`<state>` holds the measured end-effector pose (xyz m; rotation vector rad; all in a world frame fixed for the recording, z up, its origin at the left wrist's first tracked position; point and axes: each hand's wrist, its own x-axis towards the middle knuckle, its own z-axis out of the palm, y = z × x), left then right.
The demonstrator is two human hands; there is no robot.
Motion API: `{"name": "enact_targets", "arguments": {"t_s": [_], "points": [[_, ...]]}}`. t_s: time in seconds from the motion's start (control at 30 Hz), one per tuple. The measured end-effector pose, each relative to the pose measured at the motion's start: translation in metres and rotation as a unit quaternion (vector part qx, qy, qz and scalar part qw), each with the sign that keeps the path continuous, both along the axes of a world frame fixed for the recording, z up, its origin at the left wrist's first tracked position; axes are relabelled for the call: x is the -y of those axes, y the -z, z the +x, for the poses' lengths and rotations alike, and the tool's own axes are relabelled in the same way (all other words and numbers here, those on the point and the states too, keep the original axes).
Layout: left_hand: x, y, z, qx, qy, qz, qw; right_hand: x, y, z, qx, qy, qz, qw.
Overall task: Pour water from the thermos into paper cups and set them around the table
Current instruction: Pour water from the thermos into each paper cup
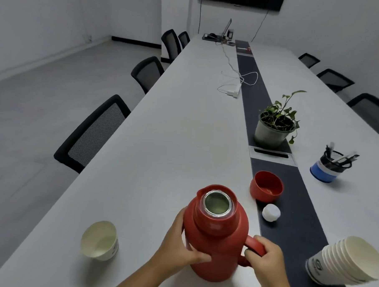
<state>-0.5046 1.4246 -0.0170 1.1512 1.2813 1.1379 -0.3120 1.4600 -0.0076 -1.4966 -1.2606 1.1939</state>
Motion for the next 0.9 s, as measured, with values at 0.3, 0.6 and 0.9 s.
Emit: {"name": "enact_targets", "arguments": {"t_s": [0.3, 0.6, 0.9], "points": [[0.084, 0.002, -0.015, 0.055, -0.124, -0.034, 0.99, 0.042, -0.048, -0.031, 0.112, -0.201, 0.125, 0.965], [0.13, -0.006, -0.031, 0.097, -0.217, -0.043, 0.97, 0.07, -0.059, -0.063, 0.142, -0.245, 0.168, 0.944], [0.137, 0.0, -0.038, 0.2, -0.205, -0.053, 0.957, 0.077, -0.067, -0.08, 0.179, -0.257, 0.17, 0.934]]}}
